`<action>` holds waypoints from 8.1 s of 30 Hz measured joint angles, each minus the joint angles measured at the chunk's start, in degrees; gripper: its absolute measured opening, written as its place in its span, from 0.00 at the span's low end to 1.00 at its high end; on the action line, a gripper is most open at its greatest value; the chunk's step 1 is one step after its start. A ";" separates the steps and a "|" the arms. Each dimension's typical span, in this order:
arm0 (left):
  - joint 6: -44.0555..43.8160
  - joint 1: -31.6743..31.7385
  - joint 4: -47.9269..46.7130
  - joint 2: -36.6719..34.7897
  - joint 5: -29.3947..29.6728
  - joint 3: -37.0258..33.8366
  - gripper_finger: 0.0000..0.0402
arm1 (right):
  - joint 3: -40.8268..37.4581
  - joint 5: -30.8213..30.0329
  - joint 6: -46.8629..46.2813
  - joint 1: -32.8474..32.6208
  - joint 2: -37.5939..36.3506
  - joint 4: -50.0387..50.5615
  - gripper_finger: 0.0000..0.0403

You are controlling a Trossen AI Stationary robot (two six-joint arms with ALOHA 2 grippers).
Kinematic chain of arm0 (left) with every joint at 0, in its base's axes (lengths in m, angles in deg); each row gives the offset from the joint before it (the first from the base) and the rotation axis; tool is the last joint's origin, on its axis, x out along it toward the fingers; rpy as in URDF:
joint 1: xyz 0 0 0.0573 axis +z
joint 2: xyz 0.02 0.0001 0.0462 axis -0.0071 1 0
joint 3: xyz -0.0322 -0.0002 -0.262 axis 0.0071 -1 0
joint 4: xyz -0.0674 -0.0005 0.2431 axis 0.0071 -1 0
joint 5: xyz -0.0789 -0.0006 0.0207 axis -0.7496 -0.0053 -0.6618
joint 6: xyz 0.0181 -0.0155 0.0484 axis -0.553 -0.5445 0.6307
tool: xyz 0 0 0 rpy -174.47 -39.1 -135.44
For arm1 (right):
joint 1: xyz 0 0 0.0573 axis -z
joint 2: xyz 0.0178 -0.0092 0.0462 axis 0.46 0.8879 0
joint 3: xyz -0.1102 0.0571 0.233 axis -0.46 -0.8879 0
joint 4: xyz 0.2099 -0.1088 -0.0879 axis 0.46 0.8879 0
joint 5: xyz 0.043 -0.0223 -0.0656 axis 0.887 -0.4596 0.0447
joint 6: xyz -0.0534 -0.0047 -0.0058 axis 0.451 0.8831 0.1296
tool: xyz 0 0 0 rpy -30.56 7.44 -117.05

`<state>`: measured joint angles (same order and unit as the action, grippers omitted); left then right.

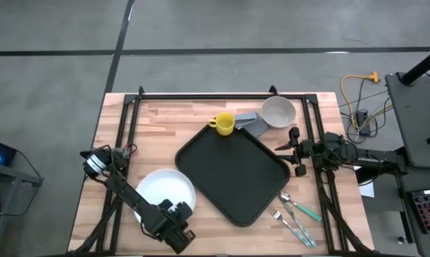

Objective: Set up tray
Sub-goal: Put the white plate at the bottom of the yellow mug on the black serving tray

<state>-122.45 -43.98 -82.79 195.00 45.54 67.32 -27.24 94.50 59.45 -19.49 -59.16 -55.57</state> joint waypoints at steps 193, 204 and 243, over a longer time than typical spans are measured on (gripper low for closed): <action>38.73 2.51 16.97 0.48 -5.51 5.95 0.36 | -0.02 -36.28 -12.04 -6.39 19.39 -8.69 0.52; 42.16 2.36 -4.90 12.62 -3.09 26.63 0.36 | -0.02 -32.42 -12.68 -6.38 19.39 -7.21 0.52; 39.32 2.42 -11.88 16.88 -1.29 28.82 0.01 | 0.00 -31.11 -11.61 -6.40 19.37 -6.50 0.52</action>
<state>-83.13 -41.56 -94.67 211.88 44.25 96.14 -27.24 63.39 47.85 -25.89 -39.80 -62.08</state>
